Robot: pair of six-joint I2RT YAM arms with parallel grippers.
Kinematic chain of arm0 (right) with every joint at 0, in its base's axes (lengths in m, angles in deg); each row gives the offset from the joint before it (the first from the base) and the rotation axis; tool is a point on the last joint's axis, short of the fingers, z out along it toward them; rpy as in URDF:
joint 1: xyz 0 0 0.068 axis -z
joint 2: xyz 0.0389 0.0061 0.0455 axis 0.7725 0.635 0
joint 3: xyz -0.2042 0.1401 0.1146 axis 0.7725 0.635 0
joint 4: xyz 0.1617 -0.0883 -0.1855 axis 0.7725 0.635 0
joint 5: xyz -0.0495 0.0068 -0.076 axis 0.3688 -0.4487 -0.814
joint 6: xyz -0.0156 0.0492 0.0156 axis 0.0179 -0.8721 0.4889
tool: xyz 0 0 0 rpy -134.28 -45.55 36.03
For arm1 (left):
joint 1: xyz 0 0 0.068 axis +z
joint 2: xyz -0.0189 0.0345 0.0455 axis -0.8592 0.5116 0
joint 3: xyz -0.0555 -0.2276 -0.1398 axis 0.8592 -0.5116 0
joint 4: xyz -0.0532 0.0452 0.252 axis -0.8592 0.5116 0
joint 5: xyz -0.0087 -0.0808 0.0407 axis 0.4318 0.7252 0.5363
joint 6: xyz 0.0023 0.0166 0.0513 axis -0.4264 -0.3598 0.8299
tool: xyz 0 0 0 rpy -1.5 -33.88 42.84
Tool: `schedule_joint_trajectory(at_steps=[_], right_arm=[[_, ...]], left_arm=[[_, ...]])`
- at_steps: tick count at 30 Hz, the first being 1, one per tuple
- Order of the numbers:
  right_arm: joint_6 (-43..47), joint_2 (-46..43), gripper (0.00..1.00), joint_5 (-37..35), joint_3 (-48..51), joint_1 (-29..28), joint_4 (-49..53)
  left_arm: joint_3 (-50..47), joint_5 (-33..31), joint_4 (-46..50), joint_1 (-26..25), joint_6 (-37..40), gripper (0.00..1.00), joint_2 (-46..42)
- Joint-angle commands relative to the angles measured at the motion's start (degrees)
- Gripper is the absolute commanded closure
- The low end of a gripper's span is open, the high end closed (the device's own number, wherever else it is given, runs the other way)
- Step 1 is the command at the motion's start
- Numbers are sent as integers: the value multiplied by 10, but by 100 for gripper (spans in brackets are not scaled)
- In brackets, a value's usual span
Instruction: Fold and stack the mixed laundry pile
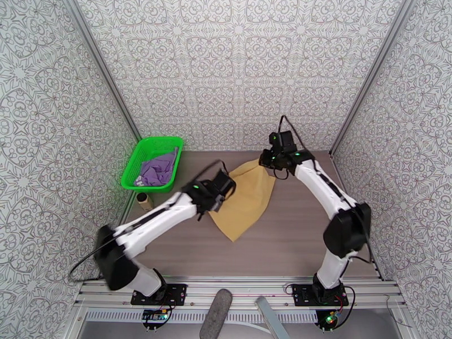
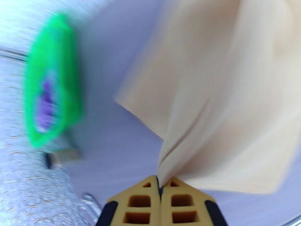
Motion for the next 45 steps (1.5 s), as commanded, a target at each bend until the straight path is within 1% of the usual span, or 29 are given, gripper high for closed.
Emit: schedule_joint_trajectory(at_steps=[1,5,9,12,16,18,20,23,26,28,30,33,36,39,40,42,45], right_arm=[[6,-72,100,-46,11,3,14],[-7,-142,100,-66,32,2,13],[-29,-223,100,-94,50,1,18],[-50,-289,100,-117,75,1,26],[-78,-363,100,-127,114,1,50],[-88,-388,100,-124,132,-2,57],[-98,-406,100,-124,151,-3,61],[-108,-412,100,-121,169,-2,67],[-114,-401,100,-132,180,-3,65],[-114,-382,100,-147,185,-3,63],[-112,-355,100,-161,191,-3,59],[-113,-302,100,-171,209,-2,40],[-109,-228,100,-183,219,1,14],[-100,-138,100,-194,207,15,-13],[-96,-101,100,-196,198,22,-26],[-92,-28,100,-195,168,36,-44],[-85,76,100,-195,106,53,-65]], left_arm=[[72,-84,93,-13,25,100,-53],[133,-114,93,-22,54,100,-94],[182,-142,96,-39,73,100,-115],[214,-161,108,-73,75,100,-123],[255,-197,131,-141,69,100,-128],[276,-208,150,-166,62,100,-125],[295,-210,168,-179,56,100,-118],[327,-215,194,-179,55,100,-97],[347,-230,188,-173,81,100,-73],[343,-204,171,-139,98,100,-60],[327,-147,148,-82,110,100,-50],[245,-47,83,18,127,100,-39],[160,54,2,119,135,100,-4],[105,115,-85,180,147,100,65],[101,133,-113,196,151,100,95],[125,164,-145,222,152,100,171],[212,177,-171,247,153,100,287]])
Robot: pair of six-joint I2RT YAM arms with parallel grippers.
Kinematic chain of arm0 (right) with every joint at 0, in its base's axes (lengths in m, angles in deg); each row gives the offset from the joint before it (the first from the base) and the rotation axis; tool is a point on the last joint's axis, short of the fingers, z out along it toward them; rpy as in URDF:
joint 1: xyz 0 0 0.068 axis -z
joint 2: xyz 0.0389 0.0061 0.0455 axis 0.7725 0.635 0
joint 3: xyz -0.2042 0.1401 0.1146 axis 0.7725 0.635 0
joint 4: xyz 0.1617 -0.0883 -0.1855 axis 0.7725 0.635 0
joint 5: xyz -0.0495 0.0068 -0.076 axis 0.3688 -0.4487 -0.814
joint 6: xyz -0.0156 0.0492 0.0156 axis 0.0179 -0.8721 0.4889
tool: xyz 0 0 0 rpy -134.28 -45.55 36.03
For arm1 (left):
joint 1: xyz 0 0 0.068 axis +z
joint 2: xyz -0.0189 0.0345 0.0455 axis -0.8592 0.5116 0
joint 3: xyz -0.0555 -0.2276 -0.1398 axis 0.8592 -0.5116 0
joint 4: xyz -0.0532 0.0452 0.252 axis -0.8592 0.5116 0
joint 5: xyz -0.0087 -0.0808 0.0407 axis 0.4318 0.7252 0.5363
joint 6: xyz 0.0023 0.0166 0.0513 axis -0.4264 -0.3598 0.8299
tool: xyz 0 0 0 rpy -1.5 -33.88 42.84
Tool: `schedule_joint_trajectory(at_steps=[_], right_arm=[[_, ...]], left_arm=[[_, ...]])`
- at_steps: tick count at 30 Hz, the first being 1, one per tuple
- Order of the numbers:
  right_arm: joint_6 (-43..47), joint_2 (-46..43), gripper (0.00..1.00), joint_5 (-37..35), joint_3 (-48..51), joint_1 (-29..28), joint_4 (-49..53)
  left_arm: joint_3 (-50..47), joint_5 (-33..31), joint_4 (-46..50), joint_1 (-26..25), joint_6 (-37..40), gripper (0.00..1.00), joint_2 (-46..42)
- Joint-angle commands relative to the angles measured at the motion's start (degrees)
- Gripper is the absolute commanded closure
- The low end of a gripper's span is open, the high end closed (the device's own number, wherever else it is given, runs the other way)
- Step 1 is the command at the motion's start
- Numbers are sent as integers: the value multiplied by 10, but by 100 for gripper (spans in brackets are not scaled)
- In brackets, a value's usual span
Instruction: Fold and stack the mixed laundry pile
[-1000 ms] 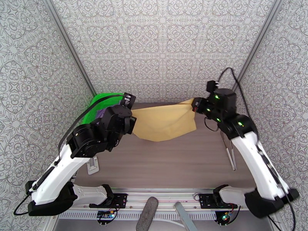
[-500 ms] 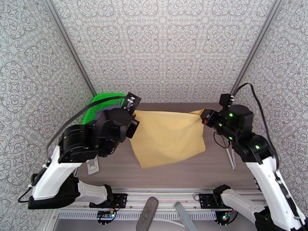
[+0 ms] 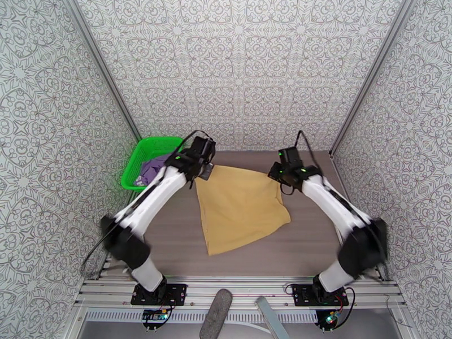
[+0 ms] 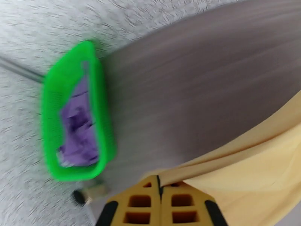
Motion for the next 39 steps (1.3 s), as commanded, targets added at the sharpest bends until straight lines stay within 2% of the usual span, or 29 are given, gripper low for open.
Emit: schedule_joint_trajectory(at_steps=[1,3,5,6,8,9,10,14,17,20,21,23,24,25,26,30,33,38,39], right_arm=[[21,90,100,-65,-73,40,-18],[21,142,96,-65,-114,48,-25],[25,186,81,-62,-150,53,-38],[27,201,77,-61,-164,55,-41],[33,225,66,-57,-186,60,-53],[36,232,58,-55,-195,63,-59],[42,236,52,-52,-204,65,-60],[83,214,39,-54,-203,67,-54],[116,156,33,-41,-144,67,-63],[147,84,33,1,-62,65,-52],[155,62,36,22,-35,62,-41],[166,37,42,65,2,54,-3],[170,32,47,87,16,48,23],[173,33,54,102,25,42,42],[174,39,63,119,33,34,61],[171,106,89,185,9,18,78],[158,188,100,213,-61,15,85],[135,318,100,192,-218,13,127],[133,344,100,183,-261,13,144]], left_arm=[[95,1,-74,41,17,100,98],[161,-3,-83,48,21,100,159],[237,-5,-84,56,23,100,217],[265,-6,-83,59,20,100,243],[317,-4,-79,64,11,61,279],[334,-5,-81,66,6,35,292],[344,-7,-84,66,1,21,298],[325,-5,-92,62,-20,1,269],[239,-11,-114,51,-28,1,189],[114,-36,-119,24,-37,2,86],[76,-44,-109,10,-46,6,53],[1,-50,-87,-17,-73,24,-10],[-42,-50,-78,-32,-96,39,-41],[-77,-47,-71,-45,-120,47,-67],[-115,-31,-67,-58,-147,51,-95],[-230,-14,-51,-106,-230,52,-180],[-281,-12,-30,-134,-264,51,-225],[-326,-6,-5,-144,-287,49,-261],[-332,0,-4,-145,-289,45,-264]])
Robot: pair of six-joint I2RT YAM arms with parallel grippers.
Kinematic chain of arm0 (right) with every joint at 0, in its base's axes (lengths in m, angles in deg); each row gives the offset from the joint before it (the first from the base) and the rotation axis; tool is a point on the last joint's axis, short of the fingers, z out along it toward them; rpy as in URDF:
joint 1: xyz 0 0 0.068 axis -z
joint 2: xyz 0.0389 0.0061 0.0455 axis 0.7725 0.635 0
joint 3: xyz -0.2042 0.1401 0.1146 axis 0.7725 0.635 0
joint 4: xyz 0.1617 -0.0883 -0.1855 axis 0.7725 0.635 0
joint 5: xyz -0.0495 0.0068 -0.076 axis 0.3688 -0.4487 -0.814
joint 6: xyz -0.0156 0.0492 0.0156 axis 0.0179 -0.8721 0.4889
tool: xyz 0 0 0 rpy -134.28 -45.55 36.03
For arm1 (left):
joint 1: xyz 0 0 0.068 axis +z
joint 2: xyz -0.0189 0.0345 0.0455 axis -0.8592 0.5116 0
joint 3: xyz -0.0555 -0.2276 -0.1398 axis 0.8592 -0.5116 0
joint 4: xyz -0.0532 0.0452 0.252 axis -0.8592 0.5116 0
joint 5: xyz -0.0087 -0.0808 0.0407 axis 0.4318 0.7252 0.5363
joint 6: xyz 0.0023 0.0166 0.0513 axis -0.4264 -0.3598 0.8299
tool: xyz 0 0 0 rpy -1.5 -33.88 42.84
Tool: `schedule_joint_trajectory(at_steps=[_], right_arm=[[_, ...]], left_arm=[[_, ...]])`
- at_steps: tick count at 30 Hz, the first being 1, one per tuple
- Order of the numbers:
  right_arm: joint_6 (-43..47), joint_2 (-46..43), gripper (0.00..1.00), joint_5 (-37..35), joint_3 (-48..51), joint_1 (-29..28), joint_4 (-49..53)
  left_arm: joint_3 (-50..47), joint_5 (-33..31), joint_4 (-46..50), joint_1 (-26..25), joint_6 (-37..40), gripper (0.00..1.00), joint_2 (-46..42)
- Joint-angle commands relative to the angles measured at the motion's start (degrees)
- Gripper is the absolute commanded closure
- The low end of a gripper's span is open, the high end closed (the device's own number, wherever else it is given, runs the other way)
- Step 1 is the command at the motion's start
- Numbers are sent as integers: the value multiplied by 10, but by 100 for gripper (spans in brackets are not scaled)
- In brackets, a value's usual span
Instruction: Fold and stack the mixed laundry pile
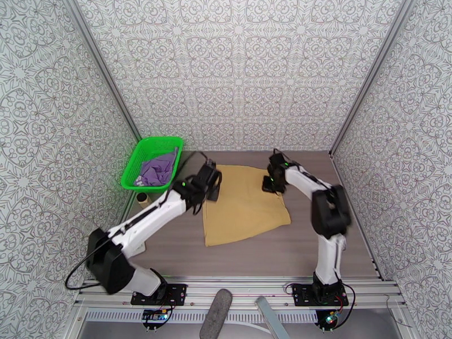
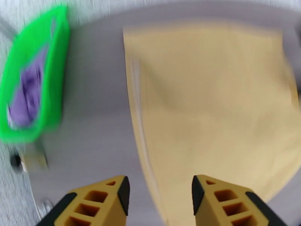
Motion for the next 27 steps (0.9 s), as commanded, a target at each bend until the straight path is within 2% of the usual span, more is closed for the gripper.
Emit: schedule_joint_trajectory(at_steps=[1,3,6,10,14,16,18,22,27], right_arm=[[-23,91,100,-1,-104,-1,65],[-42,139,100,-15,-192,0,96],[-76,202,100,-22,-302,5,126],[-120,248,100,-23,-382,11,119],[-135,231,100,-4,-361,15,57],[-123,197,100,22,-321,14,21],[-110,147,100,40,-258,13,-18],[-86,21,100,58,-110,11,-89],[-48,-136,100,67,68,9,-126]], left_arm=[[-21,22,25,-9,-47,41,-26],[-30,37,24,-13,-51,30,-24],[-42,56,27,-21,-69,21,-15],[-68,82,17,-39,-105,20,-1],[-88,96,-6,-56,-129,23,26],[-93,89,-31,-55,-130,38,50],[-85,87,-58,-45,-121,61,83],[-33,85,-106,-32,-76,99,166],[37,82,-113,-17,-41,100,260]])
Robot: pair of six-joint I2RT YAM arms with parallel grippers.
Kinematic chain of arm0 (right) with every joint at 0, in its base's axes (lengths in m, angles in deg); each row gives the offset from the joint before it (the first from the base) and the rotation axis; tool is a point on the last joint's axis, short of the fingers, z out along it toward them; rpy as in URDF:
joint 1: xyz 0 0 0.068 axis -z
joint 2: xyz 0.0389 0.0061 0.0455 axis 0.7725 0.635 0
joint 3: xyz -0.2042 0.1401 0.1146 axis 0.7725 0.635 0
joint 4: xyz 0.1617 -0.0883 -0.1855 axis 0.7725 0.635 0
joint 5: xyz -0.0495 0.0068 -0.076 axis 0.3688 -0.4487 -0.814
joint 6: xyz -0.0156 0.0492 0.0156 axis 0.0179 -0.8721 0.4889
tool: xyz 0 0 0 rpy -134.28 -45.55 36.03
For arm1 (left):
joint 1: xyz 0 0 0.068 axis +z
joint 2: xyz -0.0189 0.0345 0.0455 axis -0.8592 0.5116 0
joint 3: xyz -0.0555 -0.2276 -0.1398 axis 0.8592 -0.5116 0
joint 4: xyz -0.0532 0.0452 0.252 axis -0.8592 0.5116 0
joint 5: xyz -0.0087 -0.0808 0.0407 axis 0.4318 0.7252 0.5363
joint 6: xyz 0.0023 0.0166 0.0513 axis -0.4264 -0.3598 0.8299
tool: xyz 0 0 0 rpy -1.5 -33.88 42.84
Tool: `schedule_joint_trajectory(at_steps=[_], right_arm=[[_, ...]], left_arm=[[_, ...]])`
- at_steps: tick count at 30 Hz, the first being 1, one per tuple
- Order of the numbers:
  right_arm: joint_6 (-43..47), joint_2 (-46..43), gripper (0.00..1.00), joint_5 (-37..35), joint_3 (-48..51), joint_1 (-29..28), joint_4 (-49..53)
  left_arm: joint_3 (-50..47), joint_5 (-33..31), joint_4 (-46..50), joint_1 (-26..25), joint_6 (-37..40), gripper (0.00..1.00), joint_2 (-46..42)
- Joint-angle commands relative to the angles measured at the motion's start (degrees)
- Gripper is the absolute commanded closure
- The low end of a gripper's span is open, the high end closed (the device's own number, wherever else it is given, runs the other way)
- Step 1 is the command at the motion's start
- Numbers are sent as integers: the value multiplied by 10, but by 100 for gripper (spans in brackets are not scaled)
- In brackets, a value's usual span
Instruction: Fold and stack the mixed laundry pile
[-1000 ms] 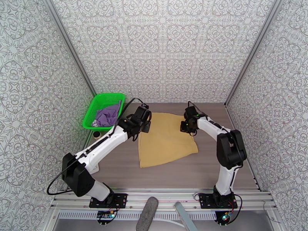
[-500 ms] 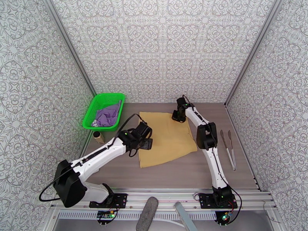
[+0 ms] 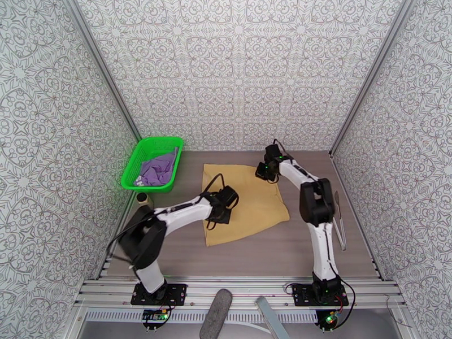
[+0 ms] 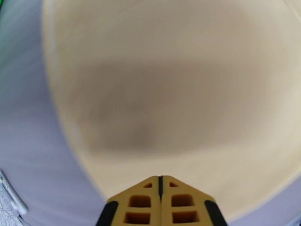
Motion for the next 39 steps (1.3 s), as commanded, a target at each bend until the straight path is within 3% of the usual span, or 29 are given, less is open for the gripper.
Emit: schedule_joint_trajectory(at_steps=[1,6,9,14,21,25,31,34,39], right_arm=[[44,-117,98,22,98,-4,-55],[118,-232,76,28,246,-14,-54],[162,-275,69,25,306,-17,-39],[195,-320,66,28,372,-29,-23],[193,-352,64,32,419,-64,-39],[211,-357,63,27,410,-75,-32],[236,-357,61,28,394,-78,-19],[243,-356,61,35,389,-80,-17],[254,-351,61,46,381,-83,-15]], left_arm=[[46,-3,-31,18,34,100,40],[82,-12,-13,80,41,100,105],[102,-30,5,119,53,100,134],[160,-69,49,171,79,100,178],[252,-69,67,218,113,100,209],[243,-58,72,215,97,100,131],[150,-66,142,195,-1,40,-73],[73,-28,176,211,-67,37,-159],[-72,104,165,270,-162,50,-254]])
